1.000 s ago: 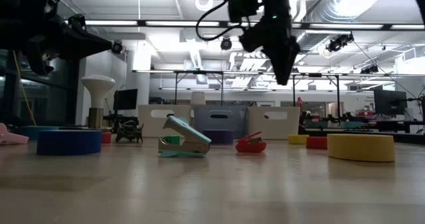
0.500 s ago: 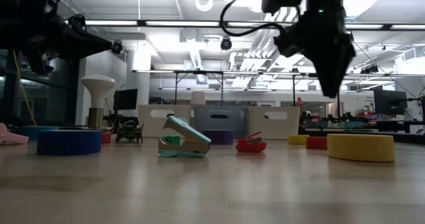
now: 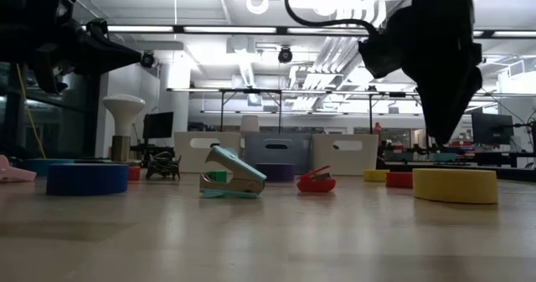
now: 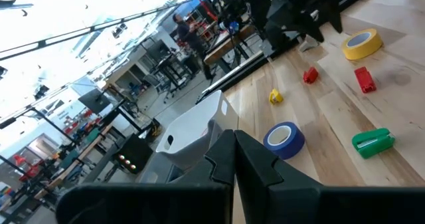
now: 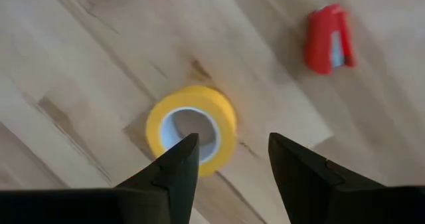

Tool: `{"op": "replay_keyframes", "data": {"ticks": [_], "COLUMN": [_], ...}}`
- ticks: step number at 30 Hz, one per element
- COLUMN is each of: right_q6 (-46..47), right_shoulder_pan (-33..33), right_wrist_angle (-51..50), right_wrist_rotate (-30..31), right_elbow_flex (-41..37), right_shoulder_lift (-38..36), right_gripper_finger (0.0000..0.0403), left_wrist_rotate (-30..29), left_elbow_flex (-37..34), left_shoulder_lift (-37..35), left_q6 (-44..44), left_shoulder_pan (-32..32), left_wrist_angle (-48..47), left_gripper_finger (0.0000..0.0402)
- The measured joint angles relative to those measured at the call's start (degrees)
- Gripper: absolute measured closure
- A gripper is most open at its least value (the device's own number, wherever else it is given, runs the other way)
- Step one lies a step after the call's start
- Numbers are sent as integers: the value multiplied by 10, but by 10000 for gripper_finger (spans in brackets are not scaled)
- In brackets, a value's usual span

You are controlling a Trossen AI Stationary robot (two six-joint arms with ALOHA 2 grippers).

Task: Pick and place Stapler, Stapler remover, tape
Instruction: Put the yellow tape into the right white bin

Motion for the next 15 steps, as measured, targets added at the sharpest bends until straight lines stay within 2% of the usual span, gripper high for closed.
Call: {"op": "replay_keyframes", "data": {"ticks": [8,15], "right_q6": [56,68], "right_shoulder_pan": [30,34], "right_wrist_angle": [54,90], "right_wrist_rotate": [12,14], "right_elbow_flex": [-39,-68], "right_shoulder_lift": [0,0], "right_gripper_finger": [230,253], "left_wrist_rotate": [0,0], "left_elbow_flex": [0,0], "left_shoulder_lift": [0,0], "left_q6": [-5,-5], "left_shoulder_pan": [0,0], "left_wrist_angle": [0,0], "left_gripper_finger": [398,398]}}
